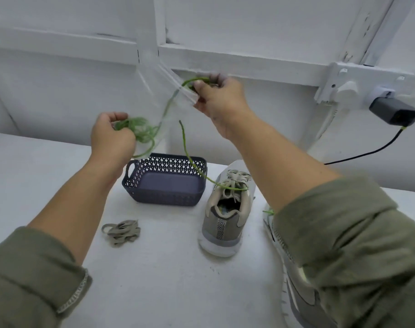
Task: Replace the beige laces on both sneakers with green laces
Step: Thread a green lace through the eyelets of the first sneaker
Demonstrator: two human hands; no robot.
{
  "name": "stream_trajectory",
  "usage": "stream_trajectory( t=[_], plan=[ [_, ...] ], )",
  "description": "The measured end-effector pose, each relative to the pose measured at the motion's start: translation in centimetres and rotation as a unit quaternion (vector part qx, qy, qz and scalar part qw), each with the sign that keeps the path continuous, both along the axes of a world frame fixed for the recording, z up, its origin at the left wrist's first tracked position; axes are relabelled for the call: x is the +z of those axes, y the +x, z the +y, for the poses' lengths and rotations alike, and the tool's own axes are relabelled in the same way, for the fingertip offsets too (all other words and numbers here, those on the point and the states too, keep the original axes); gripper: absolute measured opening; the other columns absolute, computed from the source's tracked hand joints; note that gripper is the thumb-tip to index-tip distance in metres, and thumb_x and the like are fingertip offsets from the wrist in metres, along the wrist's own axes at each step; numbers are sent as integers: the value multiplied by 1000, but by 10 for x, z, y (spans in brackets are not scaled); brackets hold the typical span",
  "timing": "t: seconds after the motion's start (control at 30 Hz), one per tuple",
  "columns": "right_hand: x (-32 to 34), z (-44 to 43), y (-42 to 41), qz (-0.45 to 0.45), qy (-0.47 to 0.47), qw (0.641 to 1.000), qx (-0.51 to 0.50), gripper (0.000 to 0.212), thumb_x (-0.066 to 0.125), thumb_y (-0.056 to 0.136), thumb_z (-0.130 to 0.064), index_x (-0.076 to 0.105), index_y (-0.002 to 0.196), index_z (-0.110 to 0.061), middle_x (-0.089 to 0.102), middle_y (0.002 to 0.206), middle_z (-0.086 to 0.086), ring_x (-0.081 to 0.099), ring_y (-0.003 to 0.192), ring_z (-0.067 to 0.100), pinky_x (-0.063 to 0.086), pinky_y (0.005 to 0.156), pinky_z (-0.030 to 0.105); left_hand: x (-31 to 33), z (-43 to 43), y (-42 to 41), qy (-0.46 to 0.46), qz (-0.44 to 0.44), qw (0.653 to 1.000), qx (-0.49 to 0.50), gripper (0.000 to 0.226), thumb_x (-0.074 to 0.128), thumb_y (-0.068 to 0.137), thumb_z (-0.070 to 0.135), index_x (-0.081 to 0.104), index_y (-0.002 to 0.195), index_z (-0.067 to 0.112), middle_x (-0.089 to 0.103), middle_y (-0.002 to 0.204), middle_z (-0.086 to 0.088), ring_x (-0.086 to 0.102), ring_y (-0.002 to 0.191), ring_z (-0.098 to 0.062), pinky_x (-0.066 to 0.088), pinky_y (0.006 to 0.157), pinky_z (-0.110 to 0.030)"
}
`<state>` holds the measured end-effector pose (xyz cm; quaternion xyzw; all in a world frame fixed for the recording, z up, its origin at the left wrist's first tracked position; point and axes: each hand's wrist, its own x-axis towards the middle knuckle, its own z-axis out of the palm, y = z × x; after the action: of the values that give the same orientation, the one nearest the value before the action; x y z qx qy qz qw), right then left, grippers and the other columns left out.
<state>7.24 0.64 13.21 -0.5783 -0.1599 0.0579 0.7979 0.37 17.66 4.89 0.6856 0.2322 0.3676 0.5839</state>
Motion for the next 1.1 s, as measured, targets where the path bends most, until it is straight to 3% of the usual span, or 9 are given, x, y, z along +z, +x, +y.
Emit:
stream_trajectory(
  t=[0.17, 0.4, 0.5, 0.63, 0.7, 0.73, 0.83, 0.97, 1.1],
  plan=[
    [-69, -15, 16, 24, -340, 937, -73, 22, 63, 85, 3, 59, 71, -13, 60, 72, 7, 60, 60, 21, 60, 72, 44, -19, 9, 2, 128, 171, 975, -54, 41, 42, 81, -8, 62, 101, 23, 61, 111, -7, 60, 92, -27, 49, 73, -31],
    [-94, -14, 17, 59, -423, 904, -11, 5, 54, 80, -5, 53, 78, -10, 60, 87, 15, 67, 81, 29, 56, 86, 46, -31, 6, 13, 177, 270, 937, -133, 43, 35, 83, -8, 63, 100, 19, 61, 102, -11, 50, 63, -21, 39, 54, -26],
    [-93, -16, 9, -7, -513, 858, 19, 11, 56, 78, -5, 53, 86, -12, 51, 75, 10, 56, 66, 23, 54, 71, 35, -33, 8, 17, 195, 279, 929, -148, 43, 35, 84, -8, 64, 100, 19, 62, 106, -10, 49, 61, -20, 37, 52, -26],
    [-90, -15, 0, -89, -605, 790, 41, 9, 48, 85, -2, 47, 81, -10, 46, 74, 6, 44, 71, 24, 36, 55, 25, -35, 8, 18, 244, 296, 906, -181, 40, 37, 88, -5, 63, 109, 17, 62, 108, -7, 46, 55, -16, 34, 47, -24],
    [-91, -11, -2, -87, -589, 803, 24, 4, 48, 87, -8, 50, 86, -10, 48, 81, 5, 47, 79, 26, 38, 56, 24, -39, 9, 20, 278, 294, 897, -180, 37, 41, 90, -2, 63, 109, 22, 58, 117, -8, 52, 68, -18, 42, 53, -26],
    [-93, -9, -1, -86, -574, 814, 12, 17, 50, 88, -13, 52, 105, -10, 51, 97, 7, 52, 89, 28, 46, 66, 27, -42, 10, 21, 304, 300, 888, -171, 36, 43, 91, 1, 63, 110, 26, 53, 125, -10, 55, 86, -24, 48, 67, -31],
    [-103, -4, -3, -141, -589, 795, -12, 55, 56, 88, -23, 36, 139, -16, 37, 131, 13, 46, 116, 32, 44, 97, 40, -51, 11, 20, 393, 333, 848, -128, 42, 48, 91, 7, 57, 126, 28, 29, 145, -15, 22, 133, -34, 33, 106, -41],
    [-113, 4, -9, -258, -697, 668, 33, 23, 51, 91, -26, 60, 104, -10, 56, 106, 10, 46, 113, 30, 41, 85, 35, -56, 10, 16, 487, 319, 811, -49, 31, 61, 87, 19, 61, 118, 24, 41, 133, -12, 32, 124, -33, 35, 98, -44],
    [-123, 8, -13, -293, -824, 475, 97, 41, 26, 100, -46, 52, 90, -16, 54, 117, 9, 30, 118, 28, 23, 95, 45, -59, 10, 16, 491, 414, 762, -85, 24, 54, 93, 36, 61, 116, 32, 58, 107, 2, 32, 124, -27, 35, 90, -40]
  ],
)
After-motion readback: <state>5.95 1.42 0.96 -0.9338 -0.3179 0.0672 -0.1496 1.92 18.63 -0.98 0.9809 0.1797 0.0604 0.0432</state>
